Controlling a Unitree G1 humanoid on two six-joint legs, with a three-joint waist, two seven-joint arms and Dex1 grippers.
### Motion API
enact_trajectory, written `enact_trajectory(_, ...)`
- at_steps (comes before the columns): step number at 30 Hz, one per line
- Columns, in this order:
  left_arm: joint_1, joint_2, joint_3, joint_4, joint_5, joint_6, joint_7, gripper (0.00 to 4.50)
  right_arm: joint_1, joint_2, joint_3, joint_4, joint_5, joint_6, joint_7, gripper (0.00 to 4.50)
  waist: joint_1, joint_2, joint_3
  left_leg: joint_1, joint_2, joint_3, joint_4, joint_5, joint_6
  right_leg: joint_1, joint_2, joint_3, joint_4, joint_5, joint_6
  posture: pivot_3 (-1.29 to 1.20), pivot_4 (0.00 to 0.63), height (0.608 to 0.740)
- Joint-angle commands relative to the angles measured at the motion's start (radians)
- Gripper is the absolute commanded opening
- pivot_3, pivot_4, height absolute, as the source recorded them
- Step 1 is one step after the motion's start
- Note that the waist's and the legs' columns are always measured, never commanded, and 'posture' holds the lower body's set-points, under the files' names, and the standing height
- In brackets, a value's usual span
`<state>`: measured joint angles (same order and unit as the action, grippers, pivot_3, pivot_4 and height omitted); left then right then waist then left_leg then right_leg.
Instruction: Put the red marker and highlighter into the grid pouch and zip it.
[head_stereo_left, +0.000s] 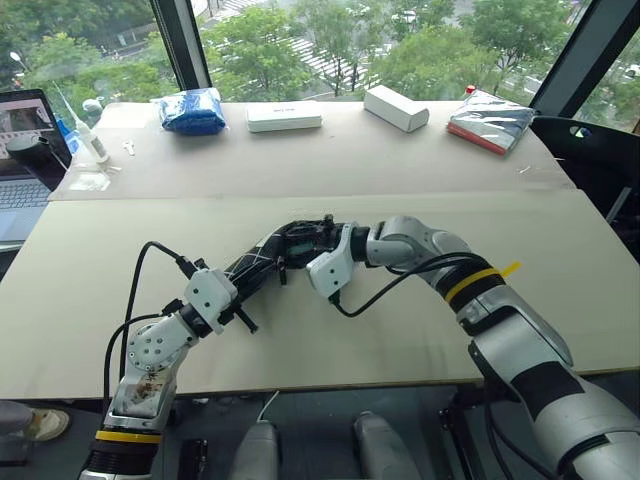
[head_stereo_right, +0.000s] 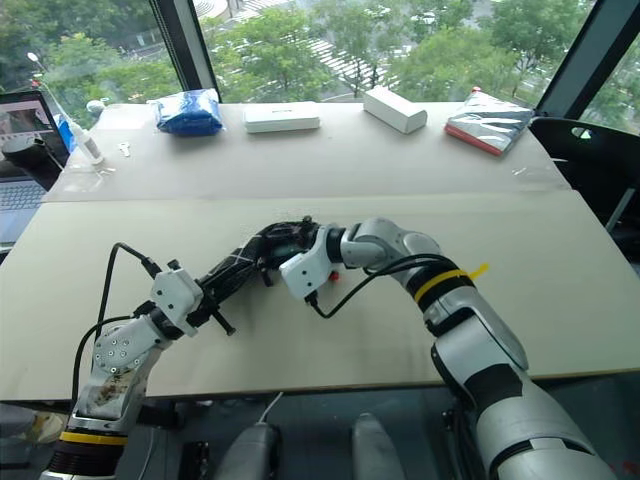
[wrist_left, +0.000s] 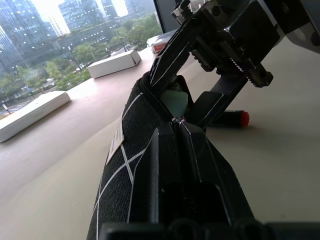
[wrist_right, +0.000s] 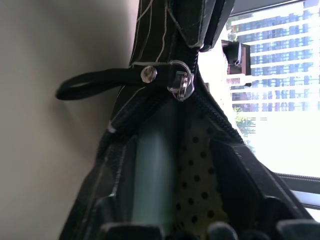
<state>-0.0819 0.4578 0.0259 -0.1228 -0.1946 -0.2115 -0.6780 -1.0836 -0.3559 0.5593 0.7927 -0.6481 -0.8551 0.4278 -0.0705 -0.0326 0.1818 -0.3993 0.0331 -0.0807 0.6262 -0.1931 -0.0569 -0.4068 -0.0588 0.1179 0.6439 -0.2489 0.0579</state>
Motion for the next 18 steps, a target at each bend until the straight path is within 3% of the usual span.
enact_trajectory(1, -0.013, 0.007, 0.015, -0.047, -0.015, -0.006, 0.003, 0.0, -0.069, -0.019, -0.037, 0.035, 0.004, -0.02, -0.067, 3.98, 0.0, 0.0, 0.0, 0.0, 0.0, 0.0, 0.0, 0.0, 0.0, 0.0, 0.0, 0.0, 0.0, 0.0, 0.0, 0.0, 0.15, 0.74)
enact_trajectory(5, -0.015, 0.006, 0.012, -0.045, -0.014, -0.005, 0.004, 0.0, -0.098, -0.053, -0.063, 0.089, 0.072, -0.066, -0.051, 3.98, 0.001, 0.0, 0.0, 0.0, 0.0, 0.0, 0.0, 0.0, 0.0, 0.0, 0.0, 0.0, 0.0, 0.0, 0.0, 0.0, 0.15, 0.74)
enact_trajectory(8, -0.017, 0.004, 0.011, -0.043, -0.013, -0.004, 0.006, 0.0, -0.046, -0.068, -0.127, 0.05, 0.364, -0.029, 0.223, 3.98, 0.0, 0.0, 0.0, 0.0, 0.0, 0.0, 0.0, 0.0, 0.0, 0.0, 0.0, 0.0, 0.0, 0.0, 0.0, 0.0, 0.15, 0.74)
enact_trajectory(11, -0.013, 0.004, 0.013, -0.045, -0.013, -0.002, 0.009, 0.0, 0.048, -0.103, -0.208, -0.135, 0.701, 0.308, 0.585, 3.98, 0.0, 0.0, 0.0, 0.0, 0.0, 0.0, 0.0, 0.0, 0.0, 0.001, 0.0, 0.0, 0.0, 0.0, 0.0, 0.0, 0.15, 0.74)
enact_trajectory(13, -0.009, 0.004, 0.014, -0.048, -0.012, 0.0, 0.01, 0.0, 0.091, -0.131, -0.272, -0.284, 0.885, 0.625, 0.71, 3.98, 0.003, 0.001, 0.0, 0.0, 0.0, -0.001, 0.001, 0.0, 0.0, 0.002, 0.0, 0.0, 0.0, 0.0, 0.0, 0.0, 0.15, 0.74)
enact_trajectory(15, -0.004, 0.005, 0.017, -0.051, -0.011, 0.001, 0.012, 0.0, 0.12, -0.16, -0.322, -0.385, 0.973, 0.851, 0.733, 3.98, 0.003, 0.002, 0.001, 0.0, 0.0, -0.001, 0.001, 0.0, 0.0, 0.002, 0.0, 0.0, 0.001, 0.0, 0.0, 0.0, 0.15, 0.74)
enact_trajectory(18, 0.004, 0.008, 0.024, -0.058, -0.011, 0.005, 0.019, 0.0, 0.168, -0.186, -0.344, -0.491, 0.923, 1.045, 0.62, 3.98, 0.003, 0.002, 0.001, 0.001, 0.0, -0.001, 0.001, 0.0, 0.0, 0.001, 0.0, -0.001, 0.001, 0.0, 0.0, 0.0, 0.15, 0.74)
